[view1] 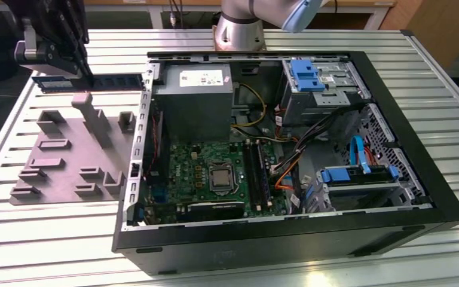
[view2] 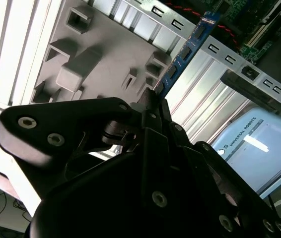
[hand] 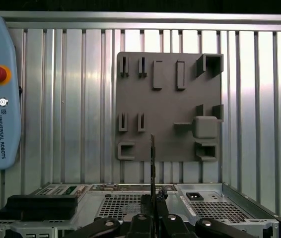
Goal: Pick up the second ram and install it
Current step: 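Pick up the second ram and move it above second insertion slot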
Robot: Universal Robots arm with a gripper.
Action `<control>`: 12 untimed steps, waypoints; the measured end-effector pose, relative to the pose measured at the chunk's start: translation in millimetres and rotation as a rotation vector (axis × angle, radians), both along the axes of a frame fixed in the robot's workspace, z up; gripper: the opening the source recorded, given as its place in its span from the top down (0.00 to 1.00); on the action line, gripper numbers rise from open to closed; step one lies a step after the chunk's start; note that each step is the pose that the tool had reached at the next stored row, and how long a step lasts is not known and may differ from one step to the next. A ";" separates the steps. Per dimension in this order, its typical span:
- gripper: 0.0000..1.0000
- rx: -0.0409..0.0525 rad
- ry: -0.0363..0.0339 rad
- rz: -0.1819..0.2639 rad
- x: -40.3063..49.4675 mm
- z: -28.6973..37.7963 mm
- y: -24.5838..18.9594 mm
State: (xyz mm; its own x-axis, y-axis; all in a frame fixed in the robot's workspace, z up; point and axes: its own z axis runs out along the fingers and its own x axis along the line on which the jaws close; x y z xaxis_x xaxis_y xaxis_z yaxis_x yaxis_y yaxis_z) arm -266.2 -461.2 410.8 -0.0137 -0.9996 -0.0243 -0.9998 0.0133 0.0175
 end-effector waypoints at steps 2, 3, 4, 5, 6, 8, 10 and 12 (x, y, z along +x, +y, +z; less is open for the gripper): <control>0.86 0.0000 0.0000 0.000 1.1 0.0 0.0; 0.86 0.0000 0.0000 0.000 1.7 0.0 0.0; 0.86 0.0000 0.0000 0.000 2.2 0.0 0.0; 0.86 0.0000 0.0001 0.000 2.7 0.0 0.0; 0.86 0.0000 0.0000 0.000 3.2 0.0 0.0; 0.86 0.0000 0.0000 0.000 4.3 0.0 0.0; 0.86 0.0000 0.0000 0.000 5.5 0.0 0.0; 0.86 0.0000 0.0000 0.000 6.7 0.0 0.0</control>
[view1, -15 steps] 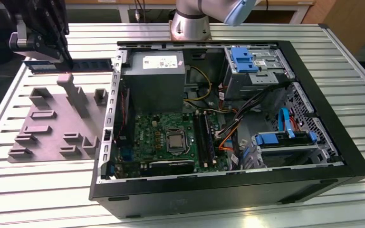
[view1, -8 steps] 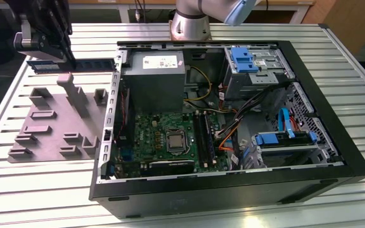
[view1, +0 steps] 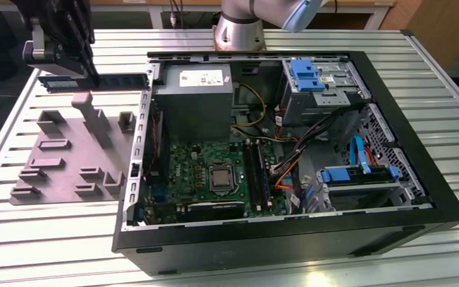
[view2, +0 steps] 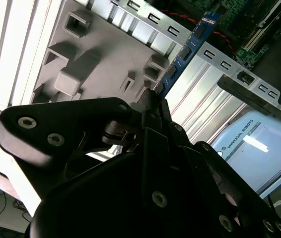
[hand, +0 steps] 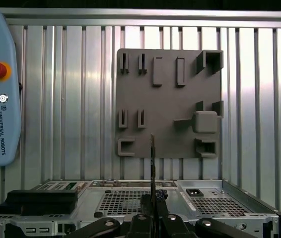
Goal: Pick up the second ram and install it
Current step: 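Pick up the second ram and move it above second insertion slot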
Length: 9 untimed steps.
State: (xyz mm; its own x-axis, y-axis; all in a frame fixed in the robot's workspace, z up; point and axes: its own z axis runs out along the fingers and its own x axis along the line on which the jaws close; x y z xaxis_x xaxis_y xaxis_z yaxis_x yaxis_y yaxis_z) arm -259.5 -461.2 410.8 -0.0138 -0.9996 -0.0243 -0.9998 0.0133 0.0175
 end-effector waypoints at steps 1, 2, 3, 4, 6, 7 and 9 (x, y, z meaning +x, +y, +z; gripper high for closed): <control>0.86 0.0000 0.0000 0.000 0.6 0.0 0.0; 0.86 0.0000 0.0000 0.000 1.2 0.0 0.0; 0.86 0.0000 0.0000 0.000 1.7 0.0 0.0; 0.86 0.0000 0.0000 0.000 2.2 0.0 0.0; 0.86 0.0000 0.0000 0.000 3.2 0.0 0.0; 0.86 -0.0001 0.0001 0.000 3.7 0.0 0.0; 0.86 0.0000 0.0000 0.000 4.8 0.0 0.0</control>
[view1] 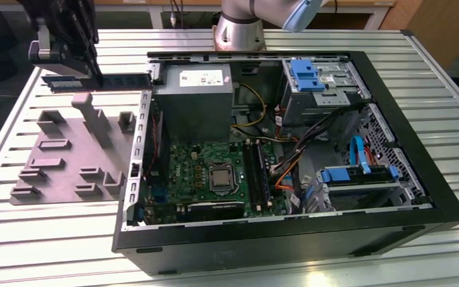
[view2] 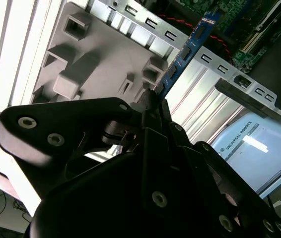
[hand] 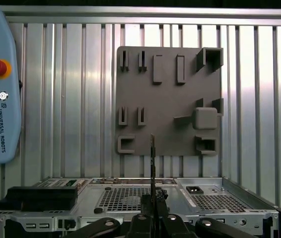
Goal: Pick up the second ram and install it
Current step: 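Pick up the second ram and move it above second insertion slot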
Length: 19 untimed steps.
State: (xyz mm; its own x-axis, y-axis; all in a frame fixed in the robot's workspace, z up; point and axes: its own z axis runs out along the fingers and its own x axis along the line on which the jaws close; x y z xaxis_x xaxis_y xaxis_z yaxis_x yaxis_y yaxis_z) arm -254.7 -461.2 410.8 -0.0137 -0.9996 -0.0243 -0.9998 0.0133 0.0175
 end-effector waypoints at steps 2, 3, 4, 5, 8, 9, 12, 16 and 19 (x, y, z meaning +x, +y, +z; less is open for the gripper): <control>0.86 -0.0001 0.0001 0.000 1.0 0.0 0.0; 0.86 0.0000 0.0000 0.000 1.6 0.0 0.0; 0.86 0.0000 0.0000 0.000 2.1 0.0 0.0; 0.86 0.0000 0.0000 0.000 2.6 0.0 0.0; 0.86 0.0000 0.0000 0.000 4.3 0.0 0.0; 0.86 0.0000 0.0000 0.000 4.8 0.0 0.0; 0.86 0.0001 0.0000 0.000 6.6 0.0 0.0; 0.86 0.0000 0.0000 0.000 8.7 0.0 0.0; 0.86 0.0000 0.0000 0.000 10.2 0.0 0.0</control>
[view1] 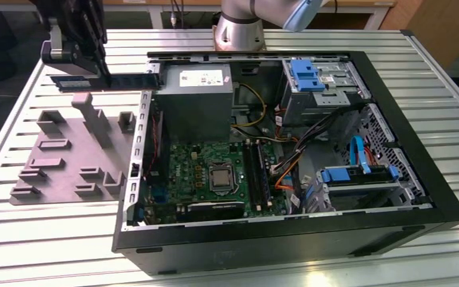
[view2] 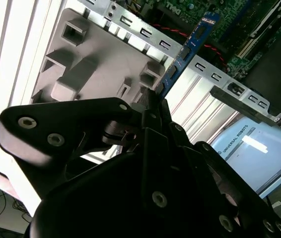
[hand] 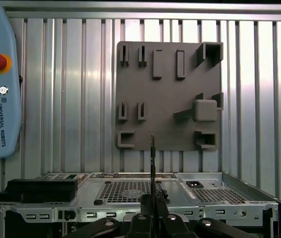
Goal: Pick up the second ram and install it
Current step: 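Pick up the second ram and move it above second insertion slot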
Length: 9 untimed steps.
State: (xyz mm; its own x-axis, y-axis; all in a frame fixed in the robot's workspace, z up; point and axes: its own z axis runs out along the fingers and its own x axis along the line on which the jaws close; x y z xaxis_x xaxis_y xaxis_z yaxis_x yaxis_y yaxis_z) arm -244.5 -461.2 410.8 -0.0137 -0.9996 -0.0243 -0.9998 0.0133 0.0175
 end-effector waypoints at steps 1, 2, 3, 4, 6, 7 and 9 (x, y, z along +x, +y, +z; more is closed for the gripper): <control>0.86 0.0001 0.0000 0.000 0.6 0.0 0.0; 0.86 0.0000 0.0000 0.000 1.3 0.0 0.0; 0.86 0.0001 0.0000 0.000 1.8 0.0 0.0; 0.86 0.0000 0.0000 0.000 2.3 0.0 0.0; 0.86 0.0000 0.0000 0.000 3.4 0.0 0.0; 0.86 0.0000 0.0000 0.000 4.0 0.0 0.0; 0.86 0.0000 0.0000 0.000 5.1 0.0 0.0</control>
State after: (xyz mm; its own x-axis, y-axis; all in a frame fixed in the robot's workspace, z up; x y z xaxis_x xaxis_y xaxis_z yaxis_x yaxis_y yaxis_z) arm -239.4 -461.3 410.8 -0.0137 -0.9996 -0.0243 -0.9998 0.0133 0.0175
